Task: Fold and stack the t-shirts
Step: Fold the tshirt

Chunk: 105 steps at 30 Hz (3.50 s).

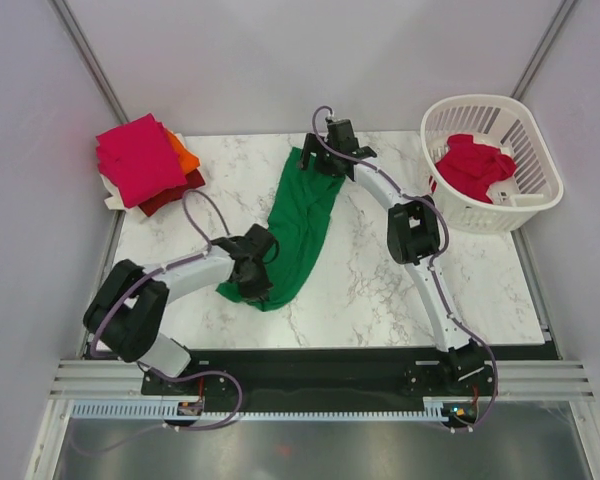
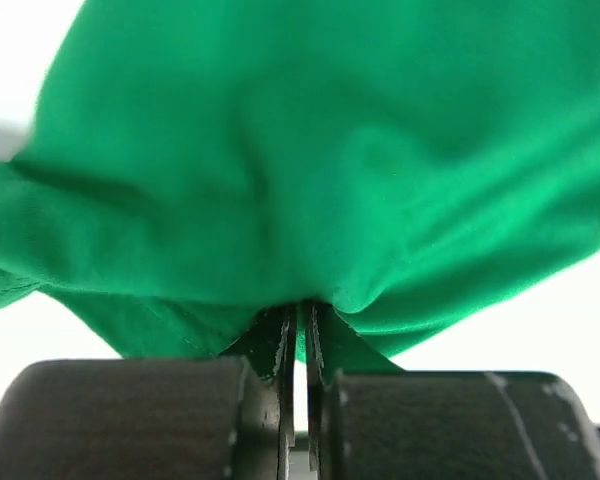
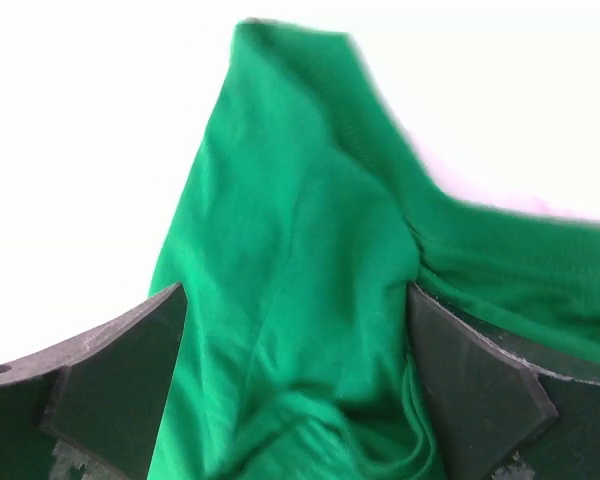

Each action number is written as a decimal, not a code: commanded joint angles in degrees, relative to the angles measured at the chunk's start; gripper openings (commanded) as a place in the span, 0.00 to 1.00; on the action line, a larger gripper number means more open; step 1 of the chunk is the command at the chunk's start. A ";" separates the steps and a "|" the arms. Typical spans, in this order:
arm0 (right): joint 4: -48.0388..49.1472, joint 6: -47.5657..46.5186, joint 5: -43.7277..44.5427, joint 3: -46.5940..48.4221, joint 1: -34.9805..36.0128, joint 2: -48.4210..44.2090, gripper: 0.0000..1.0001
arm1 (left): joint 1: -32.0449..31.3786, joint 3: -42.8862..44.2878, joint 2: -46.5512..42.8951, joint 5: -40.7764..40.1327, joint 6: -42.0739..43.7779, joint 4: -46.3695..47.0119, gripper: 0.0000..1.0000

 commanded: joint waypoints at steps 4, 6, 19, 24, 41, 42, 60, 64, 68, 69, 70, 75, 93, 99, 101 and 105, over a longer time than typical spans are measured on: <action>19.18 -2.89 -22.49 4.64 0.02 5.85 0.98 | -16.58 8.68 11.89 6.71 -14.42 3.90 0.02; 21.33 -5.44 -19.26 1.70 -0.33 1.63 0.98 | -18.70 13.60 17.69 9.07 -14.51 4.52 0.02; 17.83 -10.46 -5.53 -8.12 -5.95 -21.90 0.98 | -29.60 23.56 10.08 13.48 -16.18 4.53 0.64; 14.92 -9.68 0.09 -26.64 -6.13 -35.97 0.98 | -32.34 27.68 1.12 1.46 -16.37 -7.94 1.00; 8.33 10.44 -8.94 -96.99 9.33 -88.54 0.74 | -22.41 19.00 -9.70 -15.43 2.09 -13.49 0.98; 7.80 11.24 -9.65 -101.45 9.77 -90.21 0.73 | -21.36 18.73 -11.79 -15.61 2.44 -13.40 0.98; 26.34 24.87 -7.64 -113.45 26.65 -83.04 0.58 | -17.31 7.93 -25.08 -13.94 1.13 -13.49 0.95; 29.85 26.18 -7.02 -113.62 28.85 -79.34 0.58 | -17.40 5.55 -27.37 -13.76 0.16 -13.58 0.95; 31.70 26.10 -6.84 -112.83 29.82 -75.91 0.55 | -17.31 3.88 -28.25 -13.67 0.07 -13.67 0.95; 31.71 26.10 -6.76 -112.74 29.99 -75.21 0.54 | -17.40 3.70 -28.25 -13.67 0.07 -13.58 0.95; 31.71 26.10 -6.58 -112.74 29.99 -75.11 0.52 | -17.31 3.61 -28.25 -13.59 -0.01 -13.67 0.95; 27.41 24.09 -4.04 -112.39 30.08 -78.00 0.11 | -17.40 3.17 -28.25 -13.59 -0.19 -13.58 0.95; 4.02 15.03 4.06 -112.13 31.40 -87.07 0.00 | -27.05 -1.22 -20.61 -10.77 -9.85 -11.12 0.89; 5.51 14.06 4.05 -112.13 31.40 -85.48 0.00 | -35.67 -0.96 -13.76 -11.39 -17.67 -7.00 0.88; 6.74 14.06 2.30 -112.39 31.49 -85.48 0.00 | -37.78 -1.66 -12.00 -11.56 -19.43 -2.54 0.88; 7.97 14.06 1.51 -112.92 31.58 -85.04 0.00 | -38.67 -5.78 -12.69 -10.51 -20.31 7.65 0.82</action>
